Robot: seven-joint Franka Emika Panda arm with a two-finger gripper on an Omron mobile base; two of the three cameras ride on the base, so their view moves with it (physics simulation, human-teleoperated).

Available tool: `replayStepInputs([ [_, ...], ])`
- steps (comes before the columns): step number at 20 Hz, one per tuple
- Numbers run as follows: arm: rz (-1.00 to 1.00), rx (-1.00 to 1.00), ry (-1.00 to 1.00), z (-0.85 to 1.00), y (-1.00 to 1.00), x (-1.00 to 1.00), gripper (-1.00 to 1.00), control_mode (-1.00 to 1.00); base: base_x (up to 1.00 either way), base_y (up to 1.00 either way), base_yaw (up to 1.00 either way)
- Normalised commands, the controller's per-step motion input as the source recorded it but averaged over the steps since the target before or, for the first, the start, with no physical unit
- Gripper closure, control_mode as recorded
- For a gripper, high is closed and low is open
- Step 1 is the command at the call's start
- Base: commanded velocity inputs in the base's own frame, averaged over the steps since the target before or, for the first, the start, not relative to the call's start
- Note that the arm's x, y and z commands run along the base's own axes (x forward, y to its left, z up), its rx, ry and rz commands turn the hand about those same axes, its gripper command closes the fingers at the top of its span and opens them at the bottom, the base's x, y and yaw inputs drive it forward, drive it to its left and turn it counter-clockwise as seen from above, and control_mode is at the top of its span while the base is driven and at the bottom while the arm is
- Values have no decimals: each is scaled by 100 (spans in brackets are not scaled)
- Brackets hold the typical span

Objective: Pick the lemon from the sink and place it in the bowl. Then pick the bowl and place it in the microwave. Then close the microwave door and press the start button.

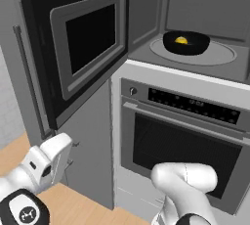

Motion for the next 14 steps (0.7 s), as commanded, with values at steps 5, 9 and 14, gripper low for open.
replayStepInputs([
  [5,-16,-9,-12,-46,82,56,-100,-100,0,0,0],
  [9,-19,-9,-2,-34,81,76,-100,-100,0,0,0],
  [14,-6,-1,29,3,9,70,-100,-100,0,0,0],
])
